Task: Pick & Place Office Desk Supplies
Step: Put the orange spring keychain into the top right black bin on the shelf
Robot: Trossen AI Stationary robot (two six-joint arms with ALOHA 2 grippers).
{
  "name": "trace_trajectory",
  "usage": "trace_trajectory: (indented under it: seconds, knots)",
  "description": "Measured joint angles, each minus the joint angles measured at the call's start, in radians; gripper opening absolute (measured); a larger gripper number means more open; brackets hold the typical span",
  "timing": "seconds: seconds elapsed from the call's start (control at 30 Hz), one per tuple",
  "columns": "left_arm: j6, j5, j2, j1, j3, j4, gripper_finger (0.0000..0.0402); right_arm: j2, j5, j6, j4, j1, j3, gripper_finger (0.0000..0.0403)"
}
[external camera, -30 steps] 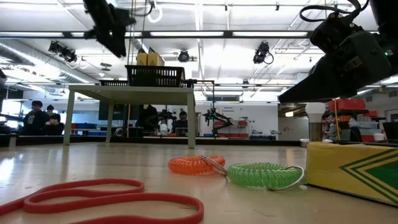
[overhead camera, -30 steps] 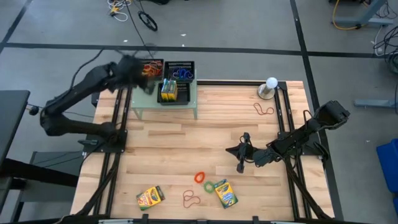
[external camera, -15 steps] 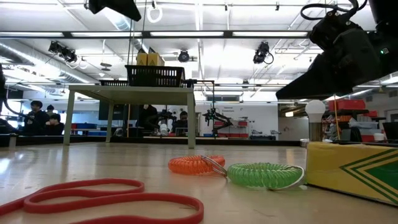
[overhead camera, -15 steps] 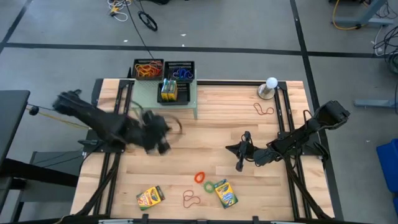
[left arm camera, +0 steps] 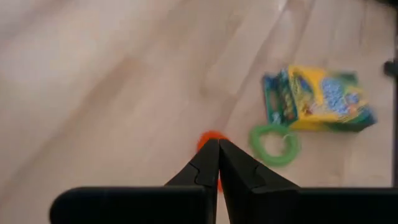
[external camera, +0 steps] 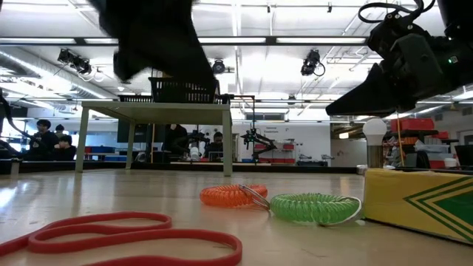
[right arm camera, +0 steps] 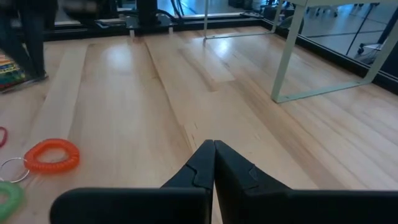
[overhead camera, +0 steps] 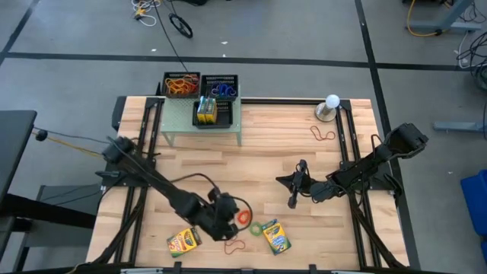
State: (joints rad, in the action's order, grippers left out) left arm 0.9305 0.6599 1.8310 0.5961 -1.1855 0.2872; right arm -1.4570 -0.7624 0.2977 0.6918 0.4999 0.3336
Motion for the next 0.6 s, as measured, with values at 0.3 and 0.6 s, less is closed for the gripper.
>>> trace_trajectory:
  seconds: [0.3, 0.6]
  knots:
    - [0.049, -0.033, 0.177, -0.013, -0.062, -0.014, 0.0082, 0.0, 0.003, 0.0, -0.007, 0.0, 0.0, 0.0011]
    - [0.037, -0.085, 0.204, -0.043, -0.078, -0.018, 0.0149, 0.0, 0.003, 0.0, -0.008, 0.0, 0.0, 0.0011]
